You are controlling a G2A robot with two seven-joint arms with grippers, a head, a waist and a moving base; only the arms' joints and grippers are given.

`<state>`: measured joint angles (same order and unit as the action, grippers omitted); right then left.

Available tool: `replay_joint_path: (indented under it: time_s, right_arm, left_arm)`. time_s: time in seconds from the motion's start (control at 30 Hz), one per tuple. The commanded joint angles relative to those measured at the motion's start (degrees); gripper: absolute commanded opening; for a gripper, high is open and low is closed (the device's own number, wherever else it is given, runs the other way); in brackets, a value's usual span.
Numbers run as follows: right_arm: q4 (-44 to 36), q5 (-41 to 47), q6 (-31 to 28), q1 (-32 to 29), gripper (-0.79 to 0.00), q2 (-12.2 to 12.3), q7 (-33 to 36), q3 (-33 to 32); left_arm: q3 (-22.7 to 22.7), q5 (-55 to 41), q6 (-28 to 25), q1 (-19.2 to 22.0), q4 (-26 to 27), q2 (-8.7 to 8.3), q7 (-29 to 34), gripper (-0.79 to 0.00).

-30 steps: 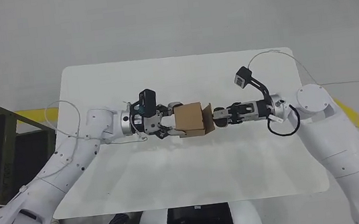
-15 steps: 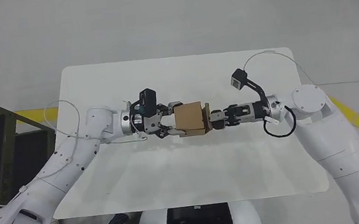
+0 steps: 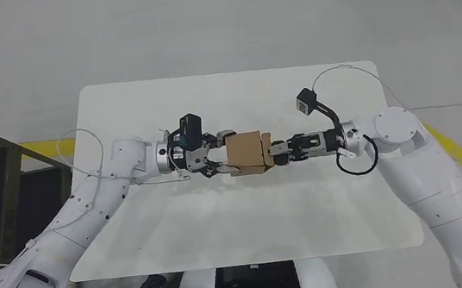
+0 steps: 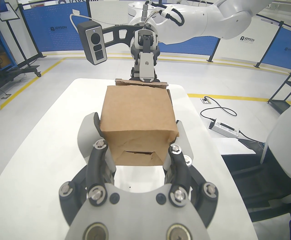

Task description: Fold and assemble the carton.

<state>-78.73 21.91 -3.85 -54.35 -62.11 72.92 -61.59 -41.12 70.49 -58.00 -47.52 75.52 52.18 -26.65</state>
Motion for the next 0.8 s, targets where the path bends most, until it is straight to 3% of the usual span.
replay_joint_path:
  time_s: [0.0, 0.77]
  right_arm:
    - [0.16, -0.08, 0.07, 0.03, -0.671, 0.03, -0.20, 0.00]
    - [-1.73, -0.34, 1.58, 0.37, -0.785, 0.04, -1.24, 1.29]
  left_arm:
    - [-0.06, 0.05, 0.00, -0.05, 0.02, -0.01, -0.03, -0.425]
    - [-0.32, 0.56, 0.00, -0.24, 0.61, 0.25, -0.04, -0.425]
